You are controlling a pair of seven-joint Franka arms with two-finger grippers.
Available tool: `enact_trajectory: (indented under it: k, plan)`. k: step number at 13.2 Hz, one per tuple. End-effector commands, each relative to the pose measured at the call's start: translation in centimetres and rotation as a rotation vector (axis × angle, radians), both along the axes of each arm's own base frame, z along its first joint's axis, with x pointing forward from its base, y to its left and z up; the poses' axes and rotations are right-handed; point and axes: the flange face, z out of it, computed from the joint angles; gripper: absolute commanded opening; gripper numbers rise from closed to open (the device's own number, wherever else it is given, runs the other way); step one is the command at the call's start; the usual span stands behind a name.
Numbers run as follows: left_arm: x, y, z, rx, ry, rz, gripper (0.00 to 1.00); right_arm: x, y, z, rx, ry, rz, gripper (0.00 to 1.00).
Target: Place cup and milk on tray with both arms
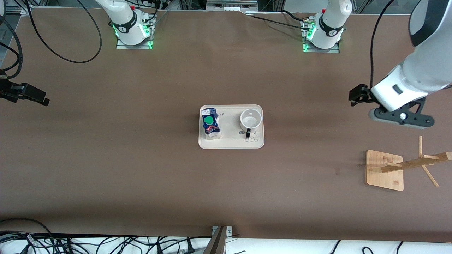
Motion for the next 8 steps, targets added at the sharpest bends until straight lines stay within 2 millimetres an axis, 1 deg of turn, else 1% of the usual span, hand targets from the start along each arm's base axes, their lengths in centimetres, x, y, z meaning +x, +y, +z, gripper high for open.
enact_trajectory:
  k: [1,2,3,6,8]
  plan:
    - [-4.1,2.1,0.3,0.03,-0.1,-0.018,1.0,-0.3,-0.4,0.2,0.022,0.0,-0.001,1.0]
    - [-5.0,3.7,0.0,0.028,-0.13,0.007,1.0,-0.4,-0.8,0.3,0.013,0.002,-0.007,1.0]
    - [-5.4,4.3,-0.2,0.021,-0.139,0.011,1.0,-0.6,-1.7,0.2,0.003,0.01,-0.021,1.0]
    - [-5.5,4.8,-0.3,-0.005,-0.134,0.038,1.0,-1.0,-4.5,0.0,-0.015,0.024,-0.054,1.0]
    - [-5.6,5.1,-0.1,-0.011,-0.127,0.045,1.0,-0.9,-4.3,-0.1,-0.016,0.026,-0.053,1.0]
